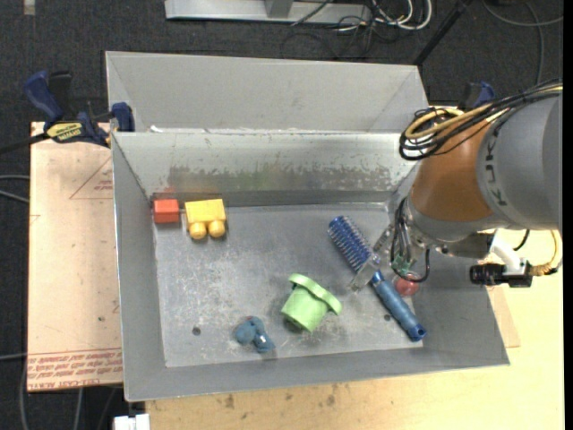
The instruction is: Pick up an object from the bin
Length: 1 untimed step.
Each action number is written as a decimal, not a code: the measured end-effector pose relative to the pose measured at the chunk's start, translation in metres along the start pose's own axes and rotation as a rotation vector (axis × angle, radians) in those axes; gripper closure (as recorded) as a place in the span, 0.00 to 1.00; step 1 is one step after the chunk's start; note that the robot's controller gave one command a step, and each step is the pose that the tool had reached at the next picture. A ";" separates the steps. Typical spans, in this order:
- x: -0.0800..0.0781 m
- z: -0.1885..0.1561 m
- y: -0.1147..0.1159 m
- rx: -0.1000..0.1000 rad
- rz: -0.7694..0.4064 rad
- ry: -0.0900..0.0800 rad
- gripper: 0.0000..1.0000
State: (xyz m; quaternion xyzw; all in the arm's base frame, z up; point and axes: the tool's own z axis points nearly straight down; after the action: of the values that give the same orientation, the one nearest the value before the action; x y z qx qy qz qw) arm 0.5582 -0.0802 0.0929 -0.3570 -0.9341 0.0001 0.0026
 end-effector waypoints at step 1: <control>-0.001 -0.003 0.002 -0.003 -0.001 -0.005 1.00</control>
Offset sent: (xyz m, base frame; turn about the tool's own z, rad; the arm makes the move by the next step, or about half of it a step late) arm 0.0000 0.0000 0.0000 0.0000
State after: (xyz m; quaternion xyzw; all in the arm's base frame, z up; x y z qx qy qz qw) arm 0.5602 -0.0800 0.0962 -0.3565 -0.9343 -0.0006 -0.0002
